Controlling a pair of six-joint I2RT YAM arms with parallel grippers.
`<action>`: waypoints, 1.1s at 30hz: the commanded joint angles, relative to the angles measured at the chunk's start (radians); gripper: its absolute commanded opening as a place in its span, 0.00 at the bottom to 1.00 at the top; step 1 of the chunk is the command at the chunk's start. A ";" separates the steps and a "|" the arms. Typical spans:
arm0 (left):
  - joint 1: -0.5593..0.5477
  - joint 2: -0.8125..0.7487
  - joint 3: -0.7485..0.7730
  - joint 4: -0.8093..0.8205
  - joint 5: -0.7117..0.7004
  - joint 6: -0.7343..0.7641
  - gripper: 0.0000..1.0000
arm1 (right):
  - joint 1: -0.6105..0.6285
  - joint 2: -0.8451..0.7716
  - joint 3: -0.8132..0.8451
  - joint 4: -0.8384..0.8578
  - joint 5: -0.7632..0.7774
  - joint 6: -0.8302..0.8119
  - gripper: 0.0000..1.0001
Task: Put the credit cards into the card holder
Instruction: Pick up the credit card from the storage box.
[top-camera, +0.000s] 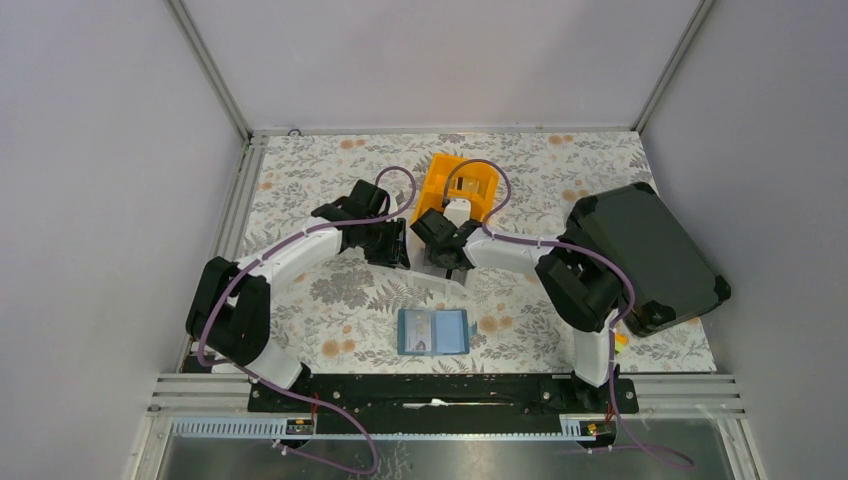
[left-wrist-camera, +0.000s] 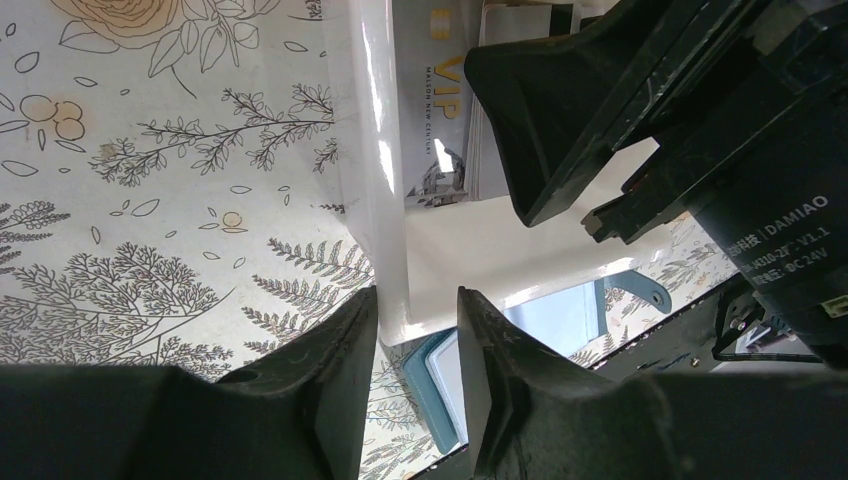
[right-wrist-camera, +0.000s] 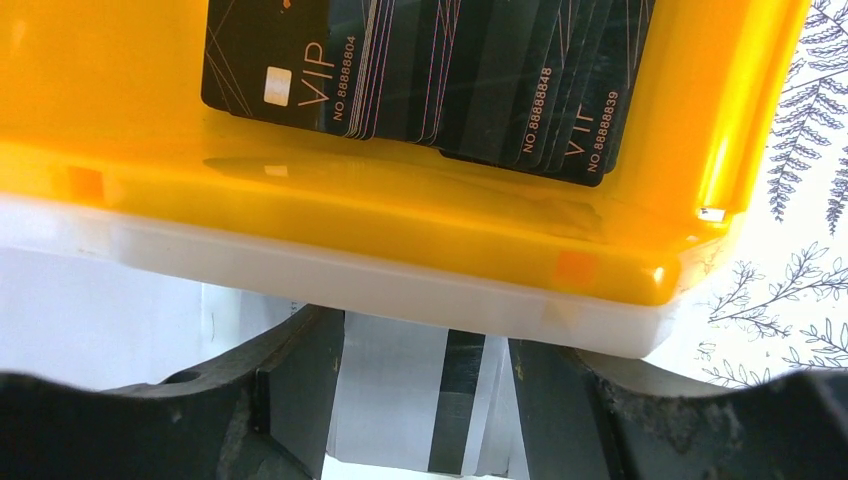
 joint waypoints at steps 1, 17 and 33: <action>-0.007 -0.054 -0.002 0.039 -0.016 0.008 0.37 | 0.005 -0.061 0.004 -0.004 0.027 0.015 0.46; -0.007 -0.116 -0.005 0.064 -0.042 0.016 0.37 | 0.005 -0.177 -0.009 0.020 0.048 0.006 0.39; -0.007 -0.290 -0.176 0.400 0.011 -0.149 0.41 | 0.005 -0.219 -0.059 0.138 0.089 0.008 0.40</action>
